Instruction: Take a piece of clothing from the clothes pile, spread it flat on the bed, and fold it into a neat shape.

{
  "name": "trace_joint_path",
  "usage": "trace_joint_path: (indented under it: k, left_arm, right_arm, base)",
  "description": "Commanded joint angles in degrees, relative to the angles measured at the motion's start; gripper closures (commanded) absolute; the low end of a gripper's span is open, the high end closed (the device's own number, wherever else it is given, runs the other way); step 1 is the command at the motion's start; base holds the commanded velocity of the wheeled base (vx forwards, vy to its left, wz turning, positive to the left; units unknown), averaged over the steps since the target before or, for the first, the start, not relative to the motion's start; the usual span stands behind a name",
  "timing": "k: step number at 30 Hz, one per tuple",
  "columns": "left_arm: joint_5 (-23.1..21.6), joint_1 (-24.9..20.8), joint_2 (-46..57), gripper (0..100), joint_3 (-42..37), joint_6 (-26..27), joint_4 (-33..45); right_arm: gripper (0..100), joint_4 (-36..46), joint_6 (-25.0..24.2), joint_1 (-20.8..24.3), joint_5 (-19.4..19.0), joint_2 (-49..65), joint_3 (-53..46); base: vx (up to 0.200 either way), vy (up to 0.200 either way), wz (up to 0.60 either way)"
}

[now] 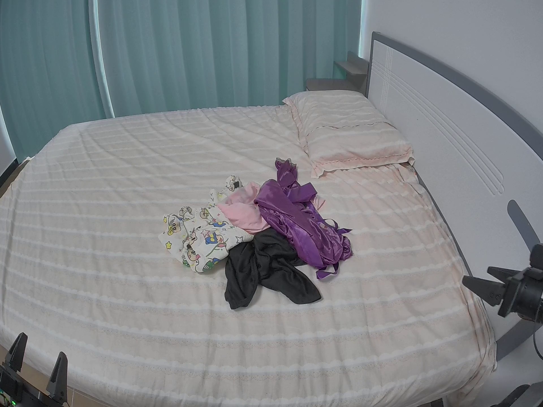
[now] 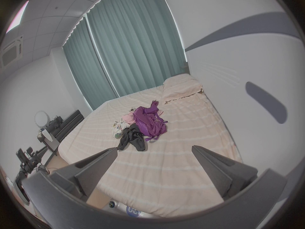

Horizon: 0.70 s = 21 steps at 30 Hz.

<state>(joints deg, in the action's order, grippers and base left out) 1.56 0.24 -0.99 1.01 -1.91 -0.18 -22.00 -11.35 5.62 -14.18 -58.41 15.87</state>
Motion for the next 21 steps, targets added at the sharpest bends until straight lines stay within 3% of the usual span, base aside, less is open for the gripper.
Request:
trace_joint_path:
  k: [1,6,13,21]
  left_arm:
    - [0.02,0.02,0.99,0,-0.84,-0.02,-0.08]
    - [0.02,0.02,0.99,0,-0.84,-0.11,-0.08]
    - [0.11,0.02,0.99,0,-0.84,-0.20,0.01]
    - [0.11,0.02,0.99,0,-0.84,-0.46,0.01]
  right_arm:
    - [0,-17.90,-7.20,5.54,0.55,-30.36,2.94]
    - [0,-26.07,-9.22,6.60,3.02,-41.79,4.96]
    - [0,-38.55,-15.81,10.11,8.73,-57.08,9.18]
    - [0,-39.52,-21.70,13.28,8.99,-65.61,15.59]
  base:
    - [0.000,0.000,0.00]
    - [0.000,0.000,0.00]
    - [0.000,0.000,0.00]
    - [0.000,0.000,0.00]
